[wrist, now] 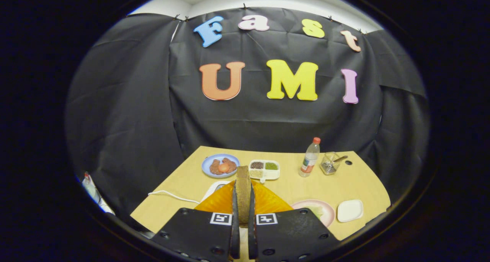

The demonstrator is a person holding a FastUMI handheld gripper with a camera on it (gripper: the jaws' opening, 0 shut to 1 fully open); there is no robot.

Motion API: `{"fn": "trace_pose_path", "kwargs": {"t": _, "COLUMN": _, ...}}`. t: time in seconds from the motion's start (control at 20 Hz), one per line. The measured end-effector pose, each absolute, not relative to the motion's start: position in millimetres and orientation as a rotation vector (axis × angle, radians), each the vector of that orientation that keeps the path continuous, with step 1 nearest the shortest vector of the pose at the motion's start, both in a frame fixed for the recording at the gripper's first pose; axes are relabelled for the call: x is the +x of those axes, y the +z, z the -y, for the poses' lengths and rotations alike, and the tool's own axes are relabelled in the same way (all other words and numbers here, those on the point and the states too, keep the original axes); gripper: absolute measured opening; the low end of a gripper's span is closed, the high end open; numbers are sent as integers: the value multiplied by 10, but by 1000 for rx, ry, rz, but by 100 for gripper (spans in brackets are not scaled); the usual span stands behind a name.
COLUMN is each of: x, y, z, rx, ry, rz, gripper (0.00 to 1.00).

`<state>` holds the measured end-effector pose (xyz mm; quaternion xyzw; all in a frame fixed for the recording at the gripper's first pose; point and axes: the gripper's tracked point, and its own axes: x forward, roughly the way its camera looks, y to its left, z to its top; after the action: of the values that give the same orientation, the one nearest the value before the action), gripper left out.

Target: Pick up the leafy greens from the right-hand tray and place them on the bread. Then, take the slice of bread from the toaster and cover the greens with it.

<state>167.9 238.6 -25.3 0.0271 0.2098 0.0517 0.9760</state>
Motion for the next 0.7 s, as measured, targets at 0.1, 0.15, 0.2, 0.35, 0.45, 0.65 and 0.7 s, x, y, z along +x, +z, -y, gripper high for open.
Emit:
{"fn": "trace_pose_path", "kwargs": {"t": 0.1, "x": 1710, "y": -337, "z": -2227, "rx": 68, "ry": 86, "rz": -439, "gripper": 8}}
{"fn": "trace_pose_path", "kwargs": {"t": 0.15, "x": 1729, "y": -396, "z": -2146, "rx": 68, "ry": 78, "rz": -446, "gripper": 8}}
{"fn": "trace_pose_path", "kwargs": {"t": 0.2, "x": 1747, "y": -451, "z": -2071, "rx": 69, "ry": 67, "rz": -454, "gripper": 8}}
{"fn": "trace_pose_path", "kwargs": {"t": 0.35, "x": 1790, "y": -671, "z": -1860, "rx": 83, "ry": 42, "rz": -492, "gripper": 8}}
{"fn": "trace_pose_path", "kwargs": {"t": 0.45, "x": 1833, "y": -800, "z": -1730, "rx": 98, "ry": 27, "rz": -514, "gripper": 8}}
{"fn": "trace_pose_path", "kwargs": {"t": 0.65, "x": 1931, "y": -1019, "z": -1512, "rx": 100, "ry": 3, "rz": -537, "gripper": 8}}
{"fn": "trace_pose_path", "kwargs": {"t": 0.7, "x": 1954, "y": -1075, "z": -1459, "rx": 98, "ry": -3, "rz": -539, "gripper": 8}}
